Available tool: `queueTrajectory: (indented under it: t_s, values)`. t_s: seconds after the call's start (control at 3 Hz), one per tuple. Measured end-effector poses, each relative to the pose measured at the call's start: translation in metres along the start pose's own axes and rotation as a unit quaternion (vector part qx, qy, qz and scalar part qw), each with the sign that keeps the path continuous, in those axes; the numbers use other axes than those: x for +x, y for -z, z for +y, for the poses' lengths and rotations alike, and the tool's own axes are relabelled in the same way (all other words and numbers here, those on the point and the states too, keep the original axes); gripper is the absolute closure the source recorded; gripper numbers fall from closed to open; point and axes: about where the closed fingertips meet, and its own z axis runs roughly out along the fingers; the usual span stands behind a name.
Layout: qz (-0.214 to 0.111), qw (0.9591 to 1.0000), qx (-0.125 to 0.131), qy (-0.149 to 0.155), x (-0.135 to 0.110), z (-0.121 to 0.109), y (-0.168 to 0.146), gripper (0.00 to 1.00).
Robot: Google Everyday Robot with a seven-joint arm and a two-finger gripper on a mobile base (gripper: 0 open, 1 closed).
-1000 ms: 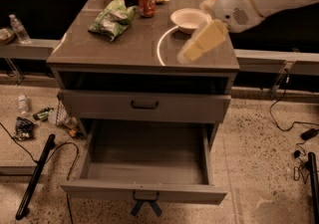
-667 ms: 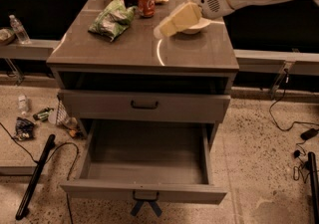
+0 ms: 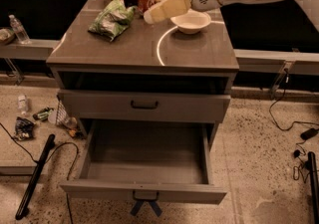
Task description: Place coke can into middle drawer
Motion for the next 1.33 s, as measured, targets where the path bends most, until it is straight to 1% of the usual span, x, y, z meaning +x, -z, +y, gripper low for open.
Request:
queueTrajectory:
  t_s: [0.33,0.67,1.0,1.33]
  values:
    - [-0.002,1.0,0.009,0.001,0.006,-0.01,-0.018,0.0]
    - [0.007,0.9993,0.033,0.018,0.02,-0.049,-0.058,0.0]
    - [-0.002,0.998,0.058,0.026,0.027,-0.097,-0.087,0.0]
    - [-0.049,0.9932,0.105,0.009,0.022,-0.139,-0.108,0.0]
